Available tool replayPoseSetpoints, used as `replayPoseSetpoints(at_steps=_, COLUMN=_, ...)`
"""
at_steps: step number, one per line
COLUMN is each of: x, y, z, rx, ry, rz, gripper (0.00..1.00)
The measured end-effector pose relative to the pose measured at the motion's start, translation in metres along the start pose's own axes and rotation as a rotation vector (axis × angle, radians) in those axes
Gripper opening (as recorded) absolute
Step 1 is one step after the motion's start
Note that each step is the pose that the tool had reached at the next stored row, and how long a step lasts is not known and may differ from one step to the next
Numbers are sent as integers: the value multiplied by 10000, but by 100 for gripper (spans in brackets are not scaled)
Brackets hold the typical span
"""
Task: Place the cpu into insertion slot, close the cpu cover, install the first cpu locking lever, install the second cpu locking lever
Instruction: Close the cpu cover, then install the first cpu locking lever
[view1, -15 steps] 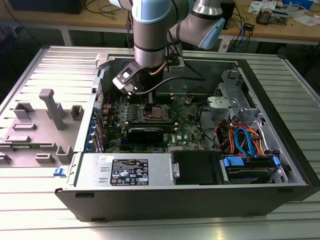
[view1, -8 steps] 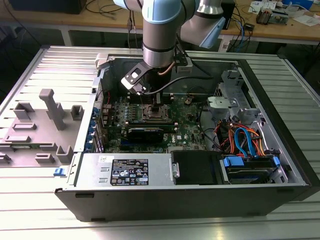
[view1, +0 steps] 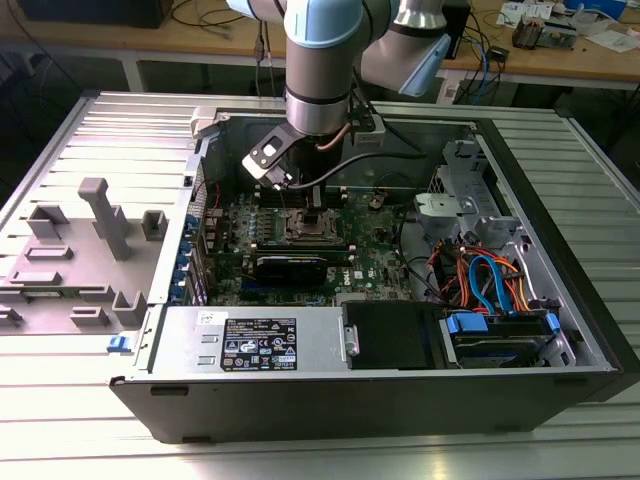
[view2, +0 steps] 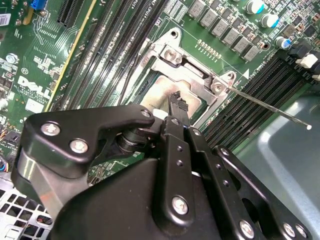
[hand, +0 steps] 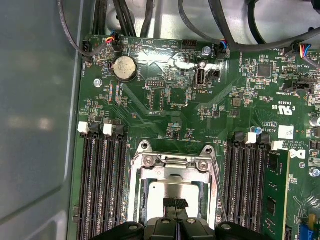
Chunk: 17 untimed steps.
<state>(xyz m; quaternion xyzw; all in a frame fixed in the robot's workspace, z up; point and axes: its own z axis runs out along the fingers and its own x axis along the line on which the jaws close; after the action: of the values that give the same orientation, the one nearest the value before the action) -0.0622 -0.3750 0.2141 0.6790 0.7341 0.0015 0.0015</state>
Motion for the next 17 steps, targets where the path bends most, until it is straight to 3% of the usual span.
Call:
replayPoseSetpoints(at_steps=8, x=1, y=2, z=-11, rx=1, ry=0, rz=0, gripper=11)
replayPoseSetpoints(at_steps=11, x=0, y=2, z=-81, rx=5, ry=-1, rz=0, gripper=11)
replayPoseSetpoints(at_steps=13, x=0, y=2, z=-180, rx=12, ry=1, rz=0, gripper=11)
replayPoseSetpoints(at_steps=14, x=0, y=3, z=-271, rx=29, ry=2, rz=-1, gripper=11)
replayPoseSetpoints(at_steps=17, x=0, y=4, z=-383, rx=46, ry=3, rz=0, gripper=11)
